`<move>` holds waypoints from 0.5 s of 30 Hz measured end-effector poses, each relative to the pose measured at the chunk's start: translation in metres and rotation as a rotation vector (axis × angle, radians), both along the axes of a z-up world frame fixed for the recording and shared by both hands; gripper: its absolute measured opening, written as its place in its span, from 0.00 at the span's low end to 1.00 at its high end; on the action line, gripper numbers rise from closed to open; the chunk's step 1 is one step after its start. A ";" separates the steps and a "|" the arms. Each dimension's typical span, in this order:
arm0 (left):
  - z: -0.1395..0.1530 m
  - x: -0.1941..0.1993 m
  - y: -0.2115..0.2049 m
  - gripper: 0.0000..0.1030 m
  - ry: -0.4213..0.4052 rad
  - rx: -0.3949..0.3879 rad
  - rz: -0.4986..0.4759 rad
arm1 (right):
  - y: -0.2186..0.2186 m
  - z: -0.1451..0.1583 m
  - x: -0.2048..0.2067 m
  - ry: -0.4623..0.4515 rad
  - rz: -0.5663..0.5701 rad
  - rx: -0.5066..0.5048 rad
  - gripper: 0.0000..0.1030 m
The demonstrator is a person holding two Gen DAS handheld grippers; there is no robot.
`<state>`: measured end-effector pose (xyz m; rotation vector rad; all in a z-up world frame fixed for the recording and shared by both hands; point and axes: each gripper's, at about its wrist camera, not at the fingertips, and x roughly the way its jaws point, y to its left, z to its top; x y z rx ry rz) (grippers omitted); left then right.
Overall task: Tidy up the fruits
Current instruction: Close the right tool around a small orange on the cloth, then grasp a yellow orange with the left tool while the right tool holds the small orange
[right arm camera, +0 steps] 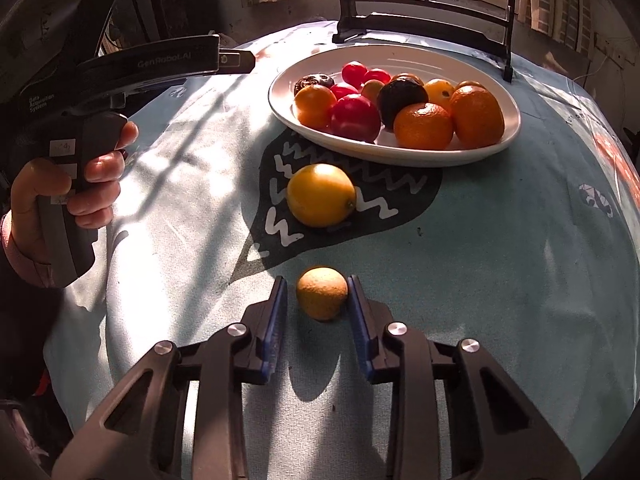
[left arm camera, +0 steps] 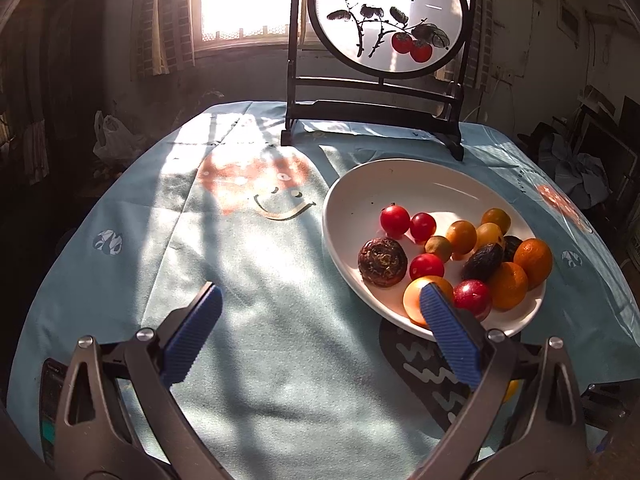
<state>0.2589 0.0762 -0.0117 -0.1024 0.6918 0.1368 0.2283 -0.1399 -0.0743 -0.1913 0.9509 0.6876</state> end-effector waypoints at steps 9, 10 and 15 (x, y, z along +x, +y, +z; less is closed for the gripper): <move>-0.003 -0.002 -0.010 0.98 0.015 -0.032 -0.093 | -0.027 0.013 0.010 -0.019 -0.113 0.114 0.25; -0.004 -0.003 -0.016 0.98 0.023 -0.036 -0.134 | -0.033 0.014 0.014 -0.019 -0.148 0.128 0.25; -0.008 -0.018 -0.062 0.97 0.041 0.010 -0.378 | -0.065 0.016 0.030 0.003 -0.322 0.188 0.24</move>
